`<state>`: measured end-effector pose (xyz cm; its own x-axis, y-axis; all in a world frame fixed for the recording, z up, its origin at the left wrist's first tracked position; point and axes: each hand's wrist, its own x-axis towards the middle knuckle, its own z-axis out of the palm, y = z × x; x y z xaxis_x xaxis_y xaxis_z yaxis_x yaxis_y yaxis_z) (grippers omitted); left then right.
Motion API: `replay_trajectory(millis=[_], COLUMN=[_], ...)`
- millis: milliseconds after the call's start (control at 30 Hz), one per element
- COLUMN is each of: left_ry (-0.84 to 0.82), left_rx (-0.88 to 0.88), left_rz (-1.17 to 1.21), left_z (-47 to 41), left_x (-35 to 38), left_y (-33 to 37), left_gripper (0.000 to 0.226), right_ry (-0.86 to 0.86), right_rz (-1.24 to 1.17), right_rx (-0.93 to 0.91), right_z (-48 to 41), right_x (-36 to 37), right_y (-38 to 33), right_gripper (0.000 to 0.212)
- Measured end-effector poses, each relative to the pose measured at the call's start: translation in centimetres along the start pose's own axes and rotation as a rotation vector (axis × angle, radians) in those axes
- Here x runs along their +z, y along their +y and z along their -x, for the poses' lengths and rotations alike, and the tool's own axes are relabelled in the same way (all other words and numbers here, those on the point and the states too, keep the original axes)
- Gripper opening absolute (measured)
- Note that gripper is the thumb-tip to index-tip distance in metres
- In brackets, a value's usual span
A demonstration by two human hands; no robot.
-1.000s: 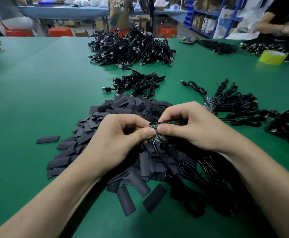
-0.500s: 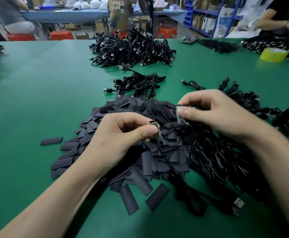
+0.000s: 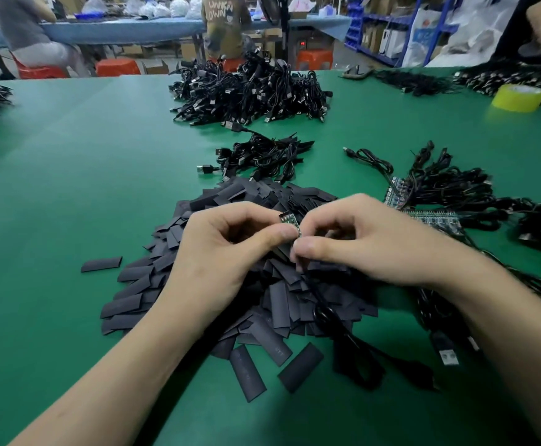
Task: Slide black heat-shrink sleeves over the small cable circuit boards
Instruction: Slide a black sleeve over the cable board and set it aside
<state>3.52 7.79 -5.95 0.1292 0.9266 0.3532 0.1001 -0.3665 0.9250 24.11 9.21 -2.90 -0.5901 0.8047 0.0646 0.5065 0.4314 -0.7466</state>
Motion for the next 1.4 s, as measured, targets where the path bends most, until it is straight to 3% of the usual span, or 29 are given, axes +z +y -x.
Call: replay_trajectory(millis=[100, 200, 333, 600, 800, 900, 1033, 1167, 1267, 1333, 1400], left_ry=[-0.043, -0.215, -0.411, -0.401, -0.395, -0.324, -0.170, -0.026, 0.023, 0.001, -0.076], left_rx=[0.033, 0.084, 0.059, 0.029, 0.022, -0.010, -0.027, -0.036, 0.112, 0.309, 0.497], left_rz=[-0.228, -0.649, -0.879, -0.771, -0.638, -0.520, -0.363, -0.243, -0.385, -0.518, -0.630], left_z=[0.0, 0.1, -0.1, -0.4, -0.5, -0.6, -0.8, -0.7, -0.4, -0.3, -0.4], left_x=[-0.8, -1.7, -2.2, -2.5, -2.5, -2.9, -2.8, -1.7, -1.4, -1.5, -1.7], left_y=[-0.1, 0.3, 1.1, 0.8, 0.4, 0.3, 0.2, 0.0, -0.4, -0.3, -0.7], left_gripper=[0.039, 0.061, 0.064, 0.047, 0.038, 0.037, 0.040, 0.036, 0.015, 0.030, 0.030], right_ry=[-0.005, 0.050, 0.094, 0.051, -0.031, -0.043, -0.050, -0.004, 0.014, 0.031, 0.023], right_rz=[-0.232, -0.609, -0.798, -0.721, -0.497, -0.451, -0.443, -0.501, -0.567, -0.616, -0.686], right_rx=[-0.027, 0.033, 0.135, 0.230, 0.116, 0.091, 0.071, 0.089, 0.101, 0.116, 0.145], right_z=[-0.2, -0.1, -0.3, -0.4, -0.4, -0.6, -0.5, -0.6, -0.7, -0.7, -0.7], right_x=[0.2, 0.1, 0.3, 0.8, 1.1, 1.4, 1.8, 2.0, 1.9, 1.7, 1.6], right_y=[0.3, 0.7, 1.1, 1.2, 1.1, 1.2, 1.3, 1.6, 1.6, 1.8, 2.0], right_gripper=[0.022, 0.022, 0.027, 0.030, 0.036, 0.045, 0.011, 0.022, 0.019, 0.023, 0.025])
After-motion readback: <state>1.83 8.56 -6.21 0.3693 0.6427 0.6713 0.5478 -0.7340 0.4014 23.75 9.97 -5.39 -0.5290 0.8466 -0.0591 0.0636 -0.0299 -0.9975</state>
